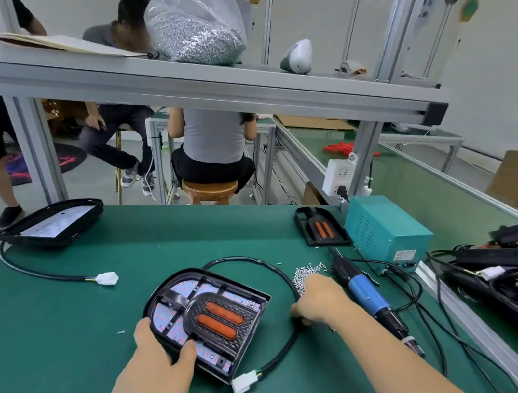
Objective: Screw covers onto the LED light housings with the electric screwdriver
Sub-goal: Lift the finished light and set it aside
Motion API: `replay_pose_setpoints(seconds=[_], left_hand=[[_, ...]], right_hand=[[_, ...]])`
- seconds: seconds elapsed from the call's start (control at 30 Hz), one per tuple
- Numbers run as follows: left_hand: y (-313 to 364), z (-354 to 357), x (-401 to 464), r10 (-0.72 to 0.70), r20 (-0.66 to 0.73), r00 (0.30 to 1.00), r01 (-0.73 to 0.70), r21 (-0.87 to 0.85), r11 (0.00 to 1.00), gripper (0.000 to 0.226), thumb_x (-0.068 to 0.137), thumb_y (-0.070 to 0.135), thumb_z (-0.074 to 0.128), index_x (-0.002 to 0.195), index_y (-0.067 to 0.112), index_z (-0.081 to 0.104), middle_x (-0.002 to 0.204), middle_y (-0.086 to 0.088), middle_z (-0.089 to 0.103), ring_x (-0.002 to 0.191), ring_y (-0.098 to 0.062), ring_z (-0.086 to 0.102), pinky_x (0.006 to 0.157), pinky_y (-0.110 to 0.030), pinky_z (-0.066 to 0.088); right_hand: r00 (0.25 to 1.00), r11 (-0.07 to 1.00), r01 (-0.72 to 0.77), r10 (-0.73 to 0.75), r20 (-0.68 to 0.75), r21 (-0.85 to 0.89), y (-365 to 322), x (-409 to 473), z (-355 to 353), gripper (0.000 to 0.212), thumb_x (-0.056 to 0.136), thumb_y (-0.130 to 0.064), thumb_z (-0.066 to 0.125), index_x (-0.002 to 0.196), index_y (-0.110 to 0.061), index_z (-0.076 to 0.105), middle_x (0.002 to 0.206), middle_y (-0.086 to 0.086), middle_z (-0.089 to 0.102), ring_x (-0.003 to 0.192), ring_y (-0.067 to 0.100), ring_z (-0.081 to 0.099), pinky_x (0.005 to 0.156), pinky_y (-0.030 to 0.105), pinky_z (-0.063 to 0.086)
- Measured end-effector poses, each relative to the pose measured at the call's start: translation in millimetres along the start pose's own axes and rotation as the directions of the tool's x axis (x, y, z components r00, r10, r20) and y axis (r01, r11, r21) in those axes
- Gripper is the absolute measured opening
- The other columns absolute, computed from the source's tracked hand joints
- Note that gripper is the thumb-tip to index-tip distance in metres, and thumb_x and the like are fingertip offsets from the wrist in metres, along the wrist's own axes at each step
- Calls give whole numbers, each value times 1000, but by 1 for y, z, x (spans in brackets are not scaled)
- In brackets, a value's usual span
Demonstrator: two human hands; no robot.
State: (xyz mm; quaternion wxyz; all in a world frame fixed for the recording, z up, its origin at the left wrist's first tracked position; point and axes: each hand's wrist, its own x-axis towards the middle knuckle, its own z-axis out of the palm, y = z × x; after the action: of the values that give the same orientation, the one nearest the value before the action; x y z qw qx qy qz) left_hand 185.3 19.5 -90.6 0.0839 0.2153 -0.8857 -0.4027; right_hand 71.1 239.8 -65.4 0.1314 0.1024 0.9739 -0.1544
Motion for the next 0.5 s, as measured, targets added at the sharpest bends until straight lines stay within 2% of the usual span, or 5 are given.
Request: replay_pose_setpoints(seconds=[0.13,0.23,0.33,0.4,0.5], left_hand=[[8,4,-3,-27,-22,999,28,41,999,60,89,41,52,136,22,19,82,2,64,77,-28,58,67,-34,41],[12,6,-3,-51,-27,998,52,43,998,61,88,36,53,137,20,21,80,0,63,75,-29,57,66,-33,40],[14,8,-4,-78,-41,996,80,39,996,53,87,34,52,131,17,27,84,-5,63,74,-30,56,66,-34,41],[14,9,-4,-88,-53,995,90,43,995,46,88,34,50,126,15,32,90,-8,63,74,-32,56,67,-35,43],[16,11,-4,-88,-62,994,91,42,995,45,90,34,49,127,13,34,100,-10,62,78,-34,56,70,-38,45]], right_hand=[[979,998,67,-63,-193,15,-6,-10,-6,34,78,-28,63,60,-14,38,62,0,47,58,20,44,47,23,28],[947,960,231,-184,-264,159,-18,-13,-5,25,79,-27,60,60,-16,46,60,-1,50,60,20,43,54,26,34],[961,861,269,-212,-177,431,-29,-13,2,20,83,-21,61,65,-16,54,68,3,62,67,20,58,69,30,50],[982,751,177,-183,-57,636,-32,-12,10,16,86,-15,57,71,-12,54,69,8,62,65,22,60,78,42,57],[963,555,-8,-218,155,832,-40,-16,17,12,94,-17,49,88,-11,58,70,3,66,60,17,64,64,34,60]])
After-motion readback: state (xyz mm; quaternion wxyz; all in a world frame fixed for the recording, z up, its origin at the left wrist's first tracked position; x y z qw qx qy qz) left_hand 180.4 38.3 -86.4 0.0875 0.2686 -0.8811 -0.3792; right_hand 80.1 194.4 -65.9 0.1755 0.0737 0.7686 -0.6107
